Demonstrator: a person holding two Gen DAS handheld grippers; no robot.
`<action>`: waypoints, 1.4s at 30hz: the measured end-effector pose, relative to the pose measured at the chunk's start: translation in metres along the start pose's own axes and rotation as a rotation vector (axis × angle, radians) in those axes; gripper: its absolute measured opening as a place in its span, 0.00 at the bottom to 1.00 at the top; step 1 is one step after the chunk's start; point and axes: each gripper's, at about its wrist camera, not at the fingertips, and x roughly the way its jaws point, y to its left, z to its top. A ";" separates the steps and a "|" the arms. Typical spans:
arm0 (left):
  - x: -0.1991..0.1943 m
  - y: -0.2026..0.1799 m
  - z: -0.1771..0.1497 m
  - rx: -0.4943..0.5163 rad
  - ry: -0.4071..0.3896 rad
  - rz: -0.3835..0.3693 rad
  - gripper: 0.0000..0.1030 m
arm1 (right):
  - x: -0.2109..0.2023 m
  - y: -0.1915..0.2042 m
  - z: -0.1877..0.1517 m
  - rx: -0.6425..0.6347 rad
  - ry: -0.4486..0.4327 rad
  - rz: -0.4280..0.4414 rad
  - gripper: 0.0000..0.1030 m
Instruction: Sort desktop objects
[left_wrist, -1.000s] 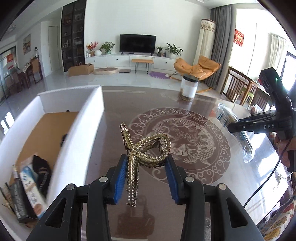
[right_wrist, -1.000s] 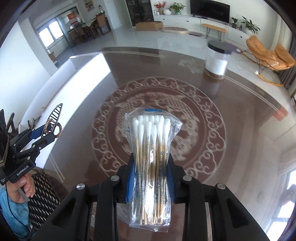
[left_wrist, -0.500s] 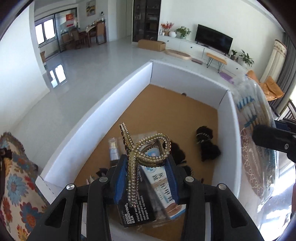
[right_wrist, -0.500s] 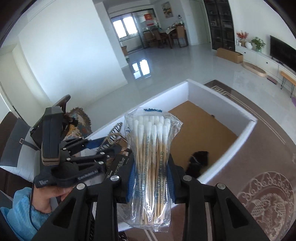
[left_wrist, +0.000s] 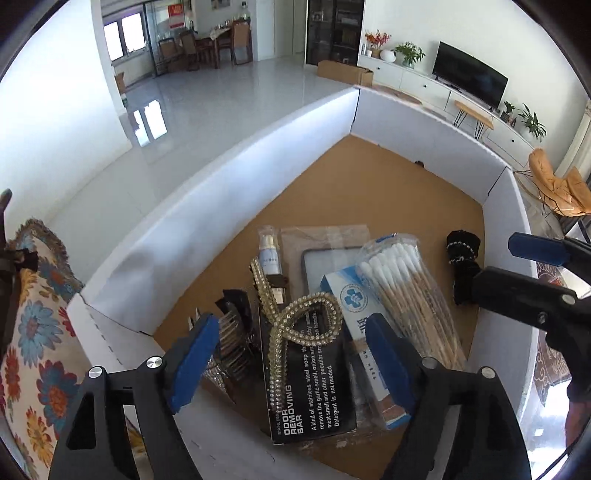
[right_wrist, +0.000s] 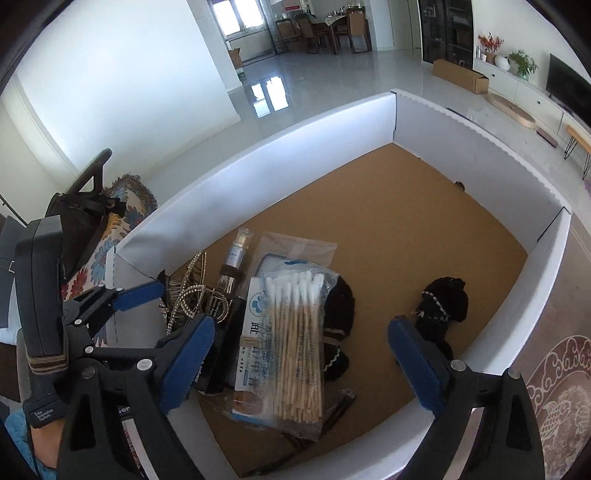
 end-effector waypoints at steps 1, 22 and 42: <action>-0.008 -0.004 0.000 0.003 -0.023 0.009 0.80 | -0.008 -0.001 0.001 -0.008 -0.011 -0.012 0.93; -0.112 -0.055 -0.018 -0.014 -0.262 0.094 1.00 | -0.134 -0.066 -0.059 -0.082 -0.082 -0.136 0.98; -0.120 -0.035 -0.022 -0.153 -0.248 0.060 1.00 | -0.118 -0.036 -0.039 -0.200 -0.083 -0.151 0.98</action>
